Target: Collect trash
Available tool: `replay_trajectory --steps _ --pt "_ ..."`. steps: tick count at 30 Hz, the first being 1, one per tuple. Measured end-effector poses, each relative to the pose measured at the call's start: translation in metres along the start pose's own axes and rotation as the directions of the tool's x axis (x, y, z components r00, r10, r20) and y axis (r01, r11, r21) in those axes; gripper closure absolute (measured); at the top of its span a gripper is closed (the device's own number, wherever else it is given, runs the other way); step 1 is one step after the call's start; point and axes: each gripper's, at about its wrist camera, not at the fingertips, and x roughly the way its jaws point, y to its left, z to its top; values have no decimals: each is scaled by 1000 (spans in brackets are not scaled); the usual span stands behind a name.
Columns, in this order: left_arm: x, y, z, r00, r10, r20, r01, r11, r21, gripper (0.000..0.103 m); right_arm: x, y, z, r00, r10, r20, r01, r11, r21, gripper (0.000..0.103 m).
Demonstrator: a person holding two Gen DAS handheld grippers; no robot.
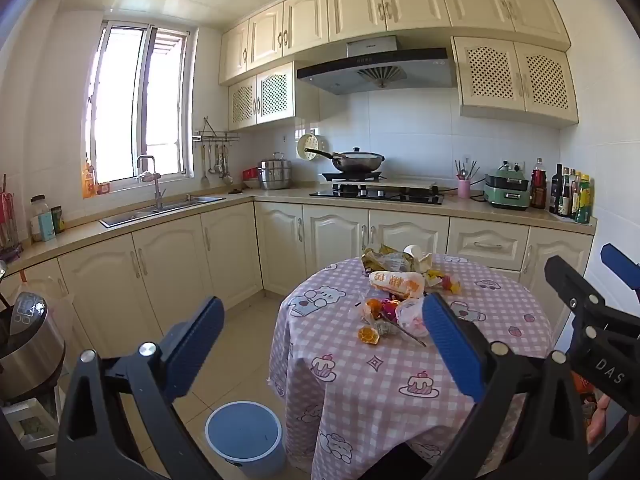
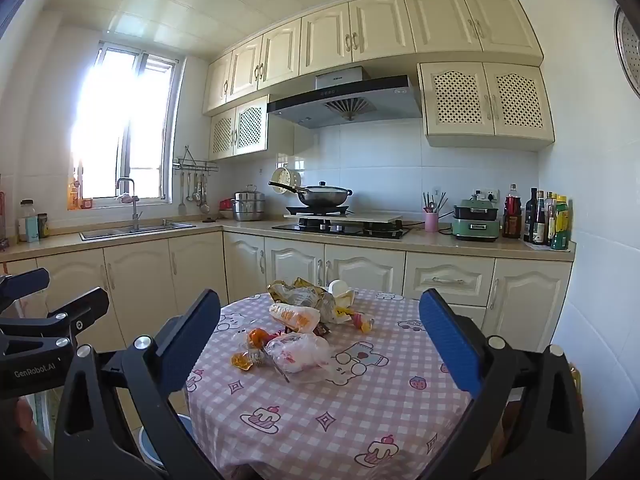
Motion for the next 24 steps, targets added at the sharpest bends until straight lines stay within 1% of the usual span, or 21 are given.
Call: replay_trajectory --steps 24 --pt "3 -6 -7 1000 -4 -5 4 1000 6 6 2 -1 -3 1000 3 -12 -3 1000 2 7"
